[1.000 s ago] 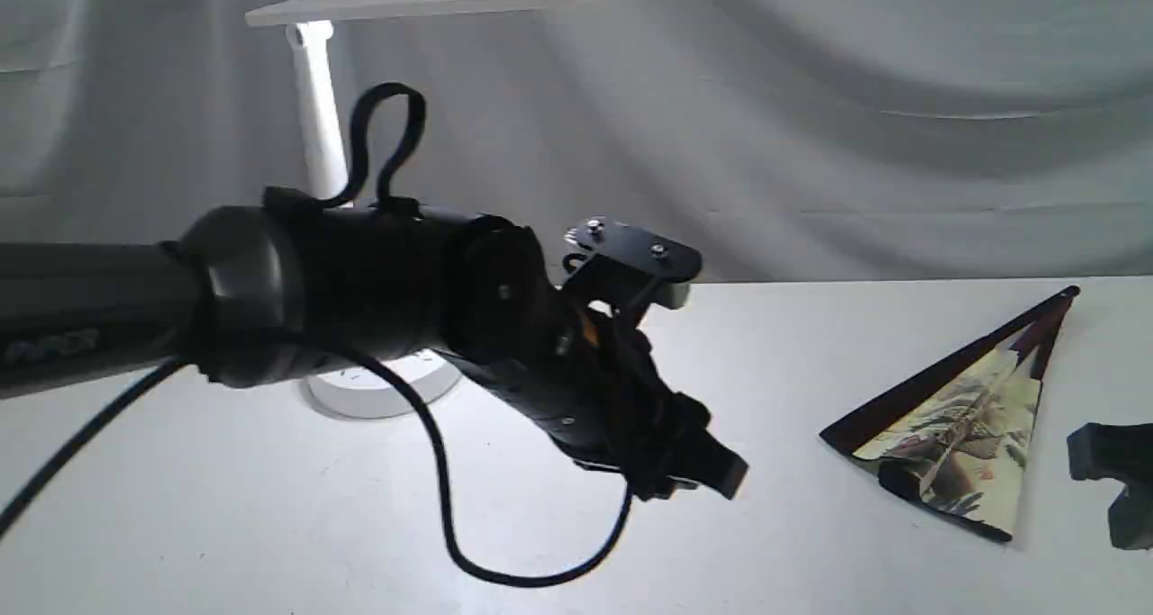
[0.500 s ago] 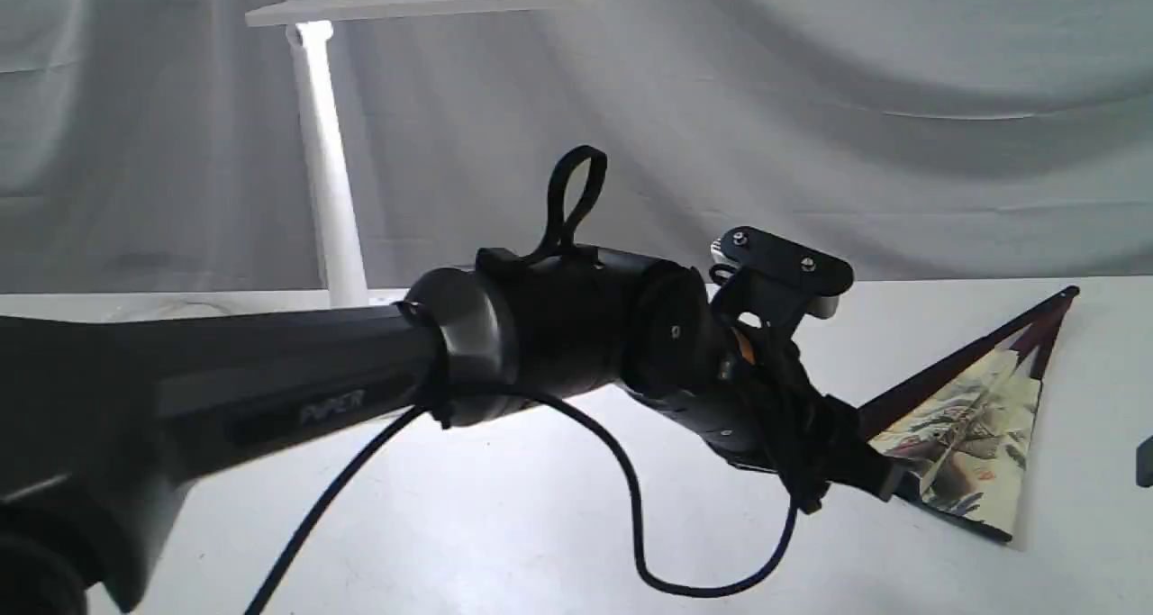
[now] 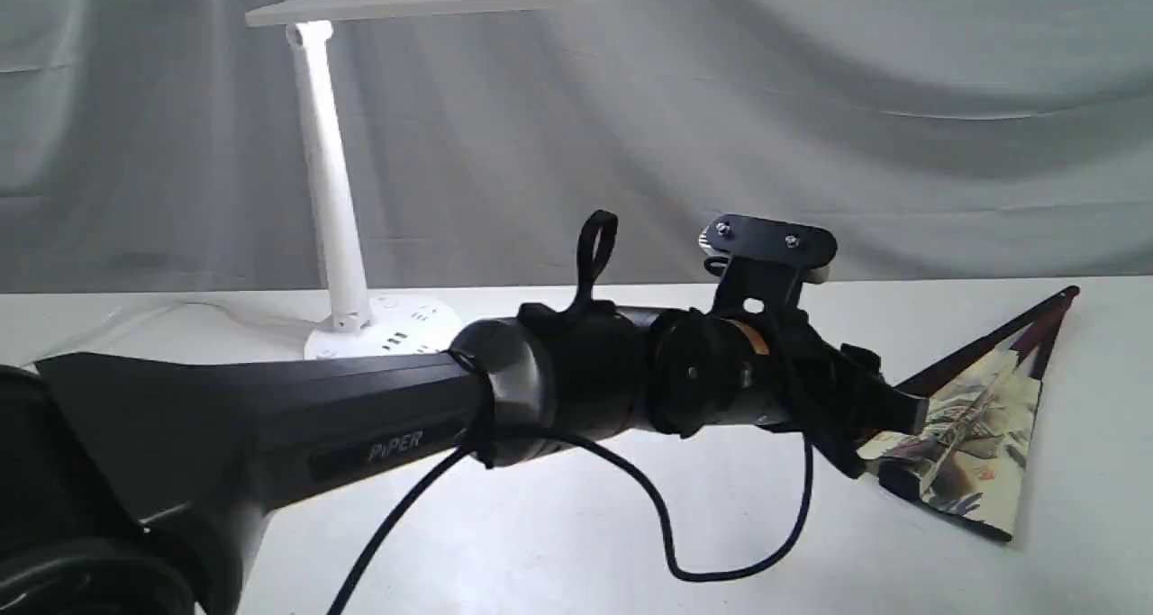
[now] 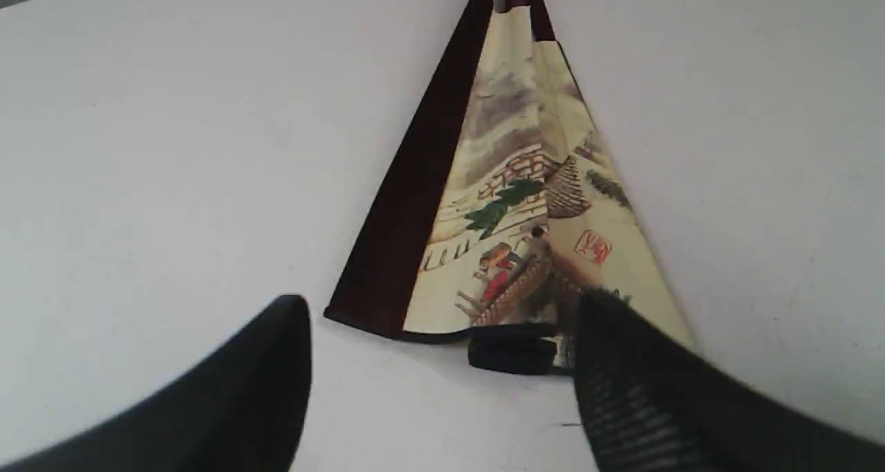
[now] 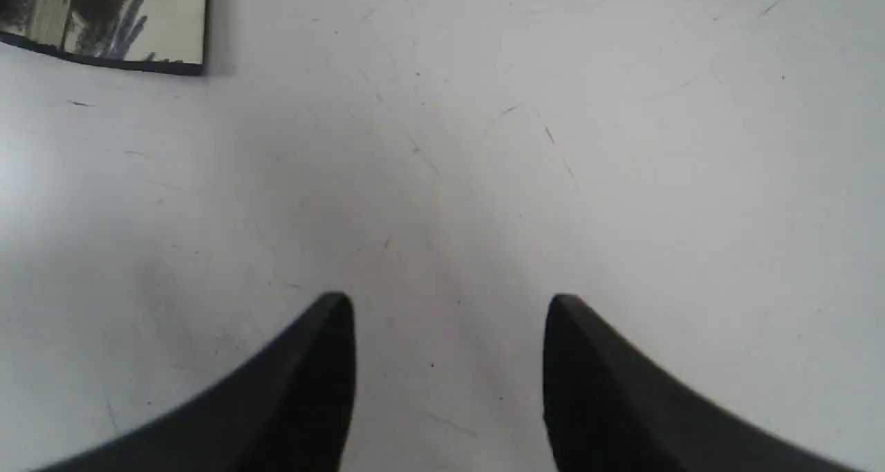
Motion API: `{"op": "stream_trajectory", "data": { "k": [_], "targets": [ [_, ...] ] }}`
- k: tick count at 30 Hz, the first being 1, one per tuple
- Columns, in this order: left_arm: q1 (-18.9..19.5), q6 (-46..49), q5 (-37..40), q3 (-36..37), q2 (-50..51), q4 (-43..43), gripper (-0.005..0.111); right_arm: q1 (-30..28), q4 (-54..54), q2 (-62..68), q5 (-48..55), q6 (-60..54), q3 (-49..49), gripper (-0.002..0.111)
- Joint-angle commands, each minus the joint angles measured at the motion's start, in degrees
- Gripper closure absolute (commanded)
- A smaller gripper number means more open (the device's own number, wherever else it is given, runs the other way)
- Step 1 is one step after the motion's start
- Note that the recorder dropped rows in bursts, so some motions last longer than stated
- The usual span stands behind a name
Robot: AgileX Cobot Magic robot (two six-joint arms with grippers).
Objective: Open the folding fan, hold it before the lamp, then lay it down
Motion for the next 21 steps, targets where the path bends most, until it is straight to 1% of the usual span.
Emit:
{"op": "stream_trajectory", "data": {
  "k": [1,2,6,9,13,16,21],
  "targets": [
    [-0.23,-0.45,1.65,-0.16,-0.04,-0.63,0.05,-0.05,2.37,0.0,-1.45,-1.62,-0.03,0.065],
    [-0.23,-0.05,3.23,-0.16,-0.04,-0.63,0.05,0.47,5.25,0.0,-2.41,-4.59,-0.03,0.066],
    [0.02,3.37,14.47,-0.16,-0.38,-0.38,0.05,2.69,18.03,1.48,-8.82,-18.12,-0.03,0.07],
    [0.61,4.03,19.14,-0.16,-1.17,0.06,0.052,3.38,24.19,5.25,-12.49,-20.86,-0.64,0.07],
    [1.56,2.92,21.38,-0.16,-2.15,-0.06,0.054,3.75,26.02,13.01,-11.64,-23.99,-5.05,0.07],
    [2.18,2.79,22.58,-0.16,-2.99,0.05,0.054,4.35,27.27,18.02,-10.47,-23.98,-9.15,0.07],
    [2.76,2.54,25.91,-0.16,-3.66,0.98,0.054,7.42,27.84,24.39,-10.4,-25.86,-16.78,0.07]
  ]
}}
